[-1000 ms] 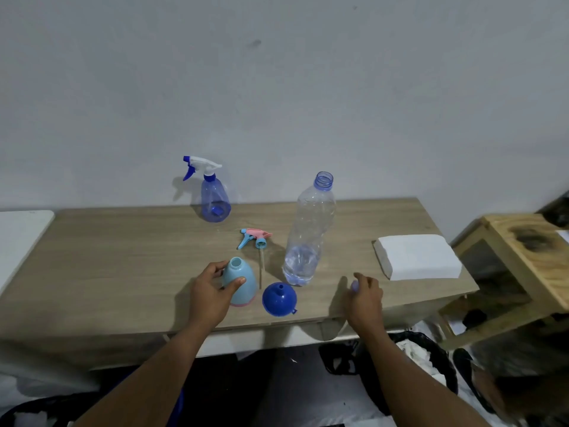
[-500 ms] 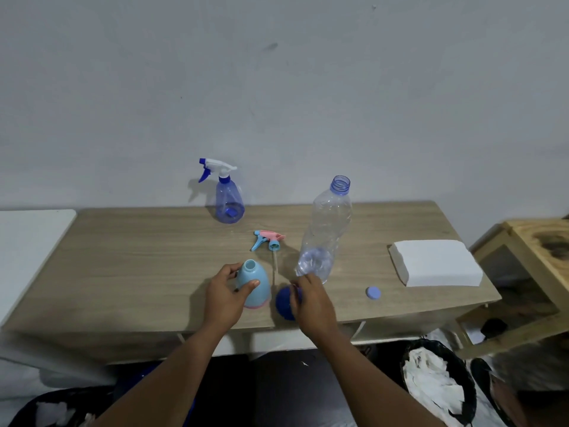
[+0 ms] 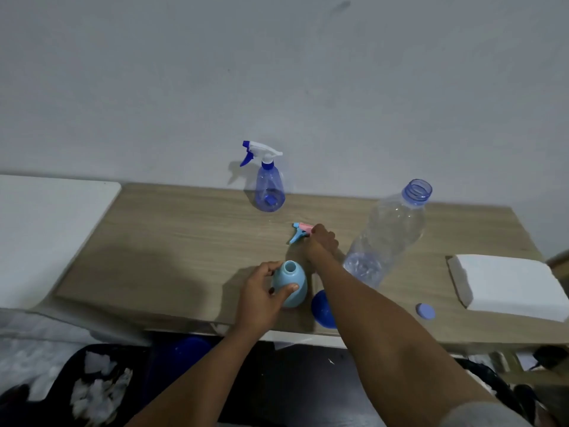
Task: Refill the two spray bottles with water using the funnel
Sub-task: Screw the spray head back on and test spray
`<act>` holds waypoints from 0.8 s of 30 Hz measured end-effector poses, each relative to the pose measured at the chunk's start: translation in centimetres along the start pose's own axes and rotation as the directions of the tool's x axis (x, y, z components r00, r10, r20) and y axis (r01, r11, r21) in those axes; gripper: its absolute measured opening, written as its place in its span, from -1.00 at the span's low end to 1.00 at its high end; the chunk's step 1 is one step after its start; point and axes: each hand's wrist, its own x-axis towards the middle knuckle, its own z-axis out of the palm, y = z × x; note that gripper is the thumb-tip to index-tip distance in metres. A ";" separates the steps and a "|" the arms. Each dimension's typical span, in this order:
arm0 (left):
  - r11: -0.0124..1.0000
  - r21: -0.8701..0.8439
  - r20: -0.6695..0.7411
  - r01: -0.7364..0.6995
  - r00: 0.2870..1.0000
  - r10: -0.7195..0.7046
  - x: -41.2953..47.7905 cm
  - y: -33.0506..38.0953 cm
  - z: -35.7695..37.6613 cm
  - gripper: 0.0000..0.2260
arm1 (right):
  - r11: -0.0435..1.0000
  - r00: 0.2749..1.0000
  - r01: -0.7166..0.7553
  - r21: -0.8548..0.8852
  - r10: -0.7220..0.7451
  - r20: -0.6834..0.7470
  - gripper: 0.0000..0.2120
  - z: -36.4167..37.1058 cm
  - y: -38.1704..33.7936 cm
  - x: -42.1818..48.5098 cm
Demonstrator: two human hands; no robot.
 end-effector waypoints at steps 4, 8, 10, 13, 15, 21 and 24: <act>0.999 -0.039 0.000 0.022 1.000 -0.022 0.1 -0.3 0.0 -0.57 | 0.996 0.998 -0.026 0.085 0.031 -0.053 -0.70 1.1 0.0 1.6; 1.000 -0.022 0.002 0.007 1.000 -0.007 0.1 -0.6 0.0 -0.57 | 0.923 0.991 0.032 0.384 0.020 -0.131 -0.79 0.1 -0.6 0.9; 1.000 -0.018 0.001 -0.004 1.000 0.004 0.2 -0.8 0.0 -0.57 | 0.835 0.964 0.211 0.509 -0.091 -0.250 -0.80 -1.2 -1.2 -0.7; 1.000 -0.005 -0.002 -0.010 1.000 0.010 0.2 -1.1 -0.2 -0.58 | 0.642 0.886 0.444 0.625 -0.210 -0.413 -0.67 -3.8 -2.5 -4.4; 1.000 0.008 0.004 -0.009 1.000 0.009 0.2 -1.1 -0.2 -0.59 | 0.544 0.872 0.485 0.684 -0.241 -0.426 -0.61 -5.5 -3.1 -7.2; 0.999 -0.004 0.010 0.046 0.999 -0.046 0.0 -0.7 0.0 -0.61 | 0.419 0.818 0.574 0.704 -0.319 -0.478 -0.74 -7.7 -1.5 -13.5; 0.999 -0.005 0.027 0.042 0.999 -0.042 0.0 -0.5 -0.1 -0.63 | 0.378 0.819 0.572 0.728 -0.315 -0.480 -0.78 -7.6 -0.7 -14.8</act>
